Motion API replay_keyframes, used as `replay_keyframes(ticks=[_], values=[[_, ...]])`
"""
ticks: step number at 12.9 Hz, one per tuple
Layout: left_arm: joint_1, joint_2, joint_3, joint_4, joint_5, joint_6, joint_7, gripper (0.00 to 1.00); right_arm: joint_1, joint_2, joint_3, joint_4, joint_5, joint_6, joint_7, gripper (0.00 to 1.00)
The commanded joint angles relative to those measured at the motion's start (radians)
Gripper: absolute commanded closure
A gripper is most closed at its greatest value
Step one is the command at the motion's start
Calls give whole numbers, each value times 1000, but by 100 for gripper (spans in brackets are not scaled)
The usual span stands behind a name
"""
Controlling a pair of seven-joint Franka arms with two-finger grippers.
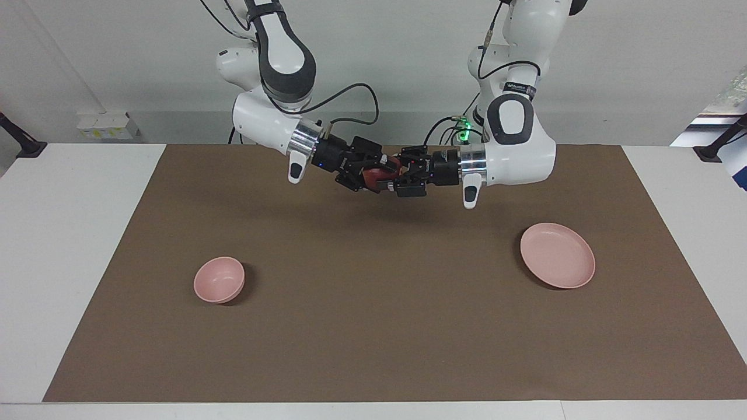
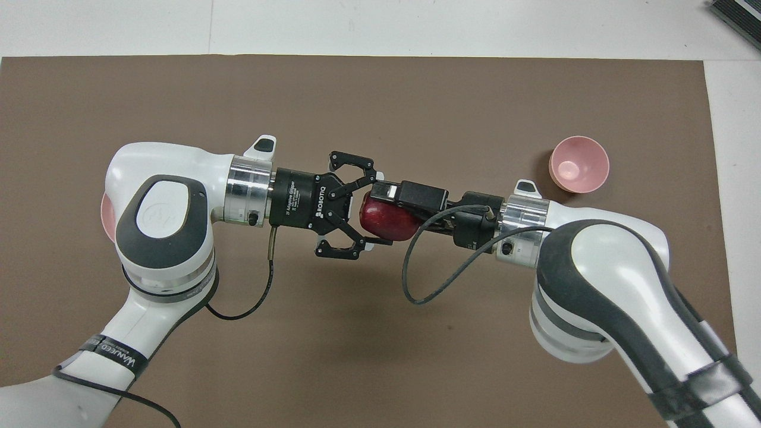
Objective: Move apple from plate to bowl
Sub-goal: 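Grasp the apple with the right gripper and open the left gripper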
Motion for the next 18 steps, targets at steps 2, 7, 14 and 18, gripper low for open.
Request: replay_keyframes(ticks=[2, 7, 14, 18], values=[[-21, -33, 1, -25, -26, 30, -14, 99, 15, -18, 6, -23, -7, -1, -28, 93], [-21, -33, 2, -24, -22, 41, -15, 0, 1, -13, 3, -16, -29, 13, -24, 98], [-1, -28, 10, -22, 128, 41, -20, 0, -112, 5, -1, -24, -246, 16, -7, 98], [-13, -20, 8, -19, 484, 84, -15, 0, -230, 33, -1, -29, -577, 16, 99, 98]])
